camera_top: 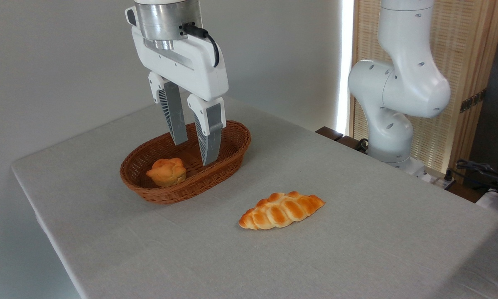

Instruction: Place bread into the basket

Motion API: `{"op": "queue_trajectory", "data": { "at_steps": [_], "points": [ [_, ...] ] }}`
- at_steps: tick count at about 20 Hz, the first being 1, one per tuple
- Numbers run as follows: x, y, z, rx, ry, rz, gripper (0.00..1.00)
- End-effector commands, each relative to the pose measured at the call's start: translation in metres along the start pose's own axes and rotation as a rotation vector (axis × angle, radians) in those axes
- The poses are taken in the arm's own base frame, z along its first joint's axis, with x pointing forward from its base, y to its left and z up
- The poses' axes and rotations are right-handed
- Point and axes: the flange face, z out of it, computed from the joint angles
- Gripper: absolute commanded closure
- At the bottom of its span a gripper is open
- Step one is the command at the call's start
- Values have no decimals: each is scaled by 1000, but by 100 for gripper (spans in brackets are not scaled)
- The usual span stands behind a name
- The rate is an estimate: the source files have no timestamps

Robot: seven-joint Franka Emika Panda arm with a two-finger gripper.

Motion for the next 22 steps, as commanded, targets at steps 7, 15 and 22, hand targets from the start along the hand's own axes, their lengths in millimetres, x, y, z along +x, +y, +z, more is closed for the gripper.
{"op": "queue_trajectory", "data": {
  "at_steps": [7, 15, 22],
  "points": [
    [-5, 6, 2, -14, -43, -5, 0],
    [-6, 3, -2, 11, -54, 1, 0],
    [-4, 4, 0, 21, -66, 16, 0]
  ]
}}
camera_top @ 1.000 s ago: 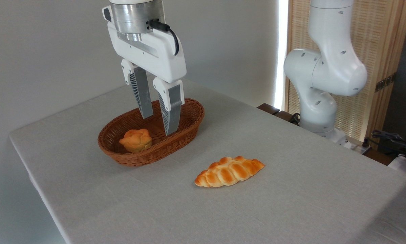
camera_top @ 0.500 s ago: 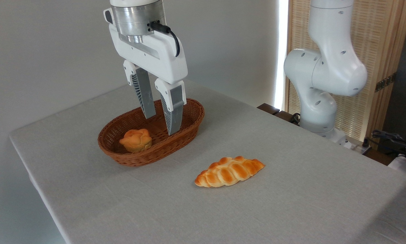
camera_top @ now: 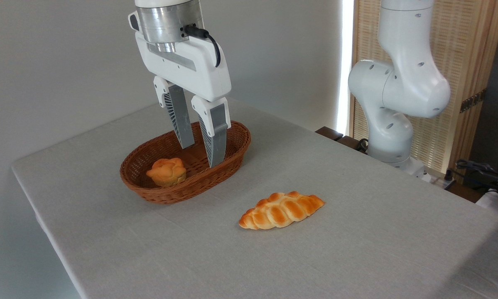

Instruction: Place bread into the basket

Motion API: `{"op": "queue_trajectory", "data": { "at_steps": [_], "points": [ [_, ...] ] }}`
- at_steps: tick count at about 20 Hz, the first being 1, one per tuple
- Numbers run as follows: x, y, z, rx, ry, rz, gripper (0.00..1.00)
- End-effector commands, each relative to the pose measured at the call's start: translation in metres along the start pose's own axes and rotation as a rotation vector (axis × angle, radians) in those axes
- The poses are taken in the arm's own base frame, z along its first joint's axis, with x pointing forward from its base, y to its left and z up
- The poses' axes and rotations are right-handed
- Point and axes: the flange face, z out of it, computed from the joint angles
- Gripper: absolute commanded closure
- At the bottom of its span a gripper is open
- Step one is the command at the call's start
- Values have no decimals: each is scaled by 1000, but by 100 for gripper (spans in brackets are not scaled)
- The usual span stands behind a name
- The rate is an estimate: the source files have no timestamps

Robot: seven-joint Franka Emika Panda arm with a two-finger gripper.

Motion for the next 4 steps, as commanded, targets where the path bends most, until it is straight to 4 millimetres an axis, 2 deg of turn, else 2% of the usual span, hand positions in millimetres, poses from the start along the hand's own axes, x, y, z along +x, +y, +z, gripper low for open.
{"op": "queue_trajectory", "data": {
  "at_steps": [1, 4],
  "points": [
    [-1, 2, -2, -1, -15, 4, 0],
    [-2, 0, -2, -3, -13, -1, 0]
  ]
}}
